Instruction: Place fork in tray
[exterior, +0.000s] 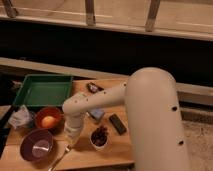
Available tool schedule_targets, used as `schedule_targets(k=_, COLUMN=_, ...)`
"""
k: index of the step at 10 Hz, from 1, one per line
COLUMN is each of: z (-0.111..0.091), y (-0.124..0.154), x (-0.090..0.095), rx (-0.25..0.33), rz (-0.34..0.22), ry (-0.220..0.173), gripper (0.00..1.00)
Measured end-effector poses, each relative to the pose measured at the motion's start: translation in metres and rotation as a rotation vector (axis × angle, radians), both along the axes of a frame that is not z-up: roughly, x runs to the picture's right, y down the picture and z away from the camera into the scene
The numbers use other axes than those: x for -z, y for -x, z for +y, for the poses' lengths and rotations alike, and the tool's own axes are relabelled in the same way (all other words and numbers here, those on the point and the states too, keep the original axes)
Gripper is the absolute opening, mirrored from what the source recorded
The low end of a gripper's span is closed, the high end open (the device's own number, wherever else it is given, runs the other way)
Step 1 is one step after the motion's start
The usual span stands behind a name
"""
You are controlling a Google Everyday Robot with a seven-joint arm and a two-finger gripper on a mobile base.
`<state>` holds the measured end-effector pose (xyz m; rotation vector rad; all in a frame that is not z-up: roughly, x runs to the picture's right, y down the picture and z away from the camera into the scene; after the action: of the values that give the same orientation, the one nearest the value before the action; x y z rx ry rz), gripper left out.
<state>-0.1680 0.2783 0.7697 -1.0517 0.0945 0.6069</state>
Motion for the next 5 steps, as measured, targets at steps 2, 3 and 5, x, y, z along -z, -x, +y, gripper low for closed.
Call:
schedule_targets(k=2, z=-0.012, y=-0.006, x=0.003, rx=-0.021, rz=0.007, ry=-0.012, gripper=0.00)
schedule_targets(k=3, z=-0.025, y=-0.013, x=0.006, rx=-0.022, rz=0.018, ry=-0.027, gripper=0.00)
schedule_targets(k=5, z=-0.057, y=-0.023, x=0.018, rx=-0.008, rz=0.047, ry=-0.078, gripper=0.00)
